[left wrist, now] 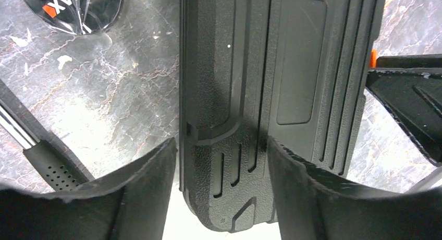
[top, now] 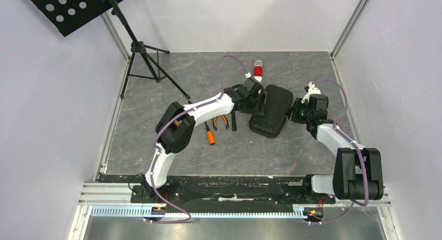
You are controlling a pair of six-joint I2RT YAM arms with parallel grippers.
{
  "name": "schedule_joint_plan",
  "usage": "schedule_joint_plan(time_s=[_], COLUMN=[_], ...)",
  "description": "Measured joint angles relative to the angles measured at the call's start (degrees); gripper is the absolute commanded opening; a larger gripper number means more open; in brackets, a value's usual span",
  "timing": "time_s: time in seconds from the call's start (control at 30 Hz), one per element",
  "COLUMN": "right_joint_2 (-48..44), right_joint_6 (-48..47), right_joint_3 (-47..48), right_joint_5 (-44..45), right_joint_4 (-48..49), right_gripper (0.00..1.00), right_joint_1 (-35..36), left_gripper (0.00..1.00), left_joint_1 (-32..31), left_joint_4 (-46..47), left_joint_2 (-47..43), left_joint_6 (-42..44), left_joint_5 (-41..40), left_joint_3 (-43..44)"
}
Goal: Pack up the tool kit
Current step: Open the toolbox at the center of the board.
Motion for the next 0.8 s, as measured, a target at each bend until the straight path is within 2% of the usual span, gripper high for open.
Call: schedule_joint_plan(time_s=[0.1, 0.23, 0.4, 0.57, 0.8], right_joint_2=[-0.4, -2.1, -2.9, -6.0, -10.0], right_joint_6=[0.2, 1.1, 1.9, 2.6, 6.5], right_joint_3=[-0.2, -1.8, -8.3, -10.2, -13.1], right_joint_5=[0.4, 0.6, 4.7, 4.6, -3.9], right_joint_4=[0.3, 1.6, -2.0, -2.5, 1.5], right_gripper=[0.19, 0.09, 0.07, 0.26, 0.47], right_joint_1=[0.3, -0.2, -6.3, -8.0, -9.2], left_gripper=[0.55, 0.52, 0.5, 0.53, 0.53], left_joint_1=[-0.2, -0.4, -0.4, -0.2, -0.1], left_joint_4=[0.5, 2.3, 5.3, 6.7, 8.6], left_joint_2=[0.0, -0.4, -1.6, -2.3, -3.0], left_joint_6=[-0.2, -1.0, -2.6, -4.0, -5.1], left_joint_5=[0.2, -0.3, -0.6, -0.5, -0.3], left_joint_3=[-0.1, -1.5, -4.4, -5.7, -7.4])
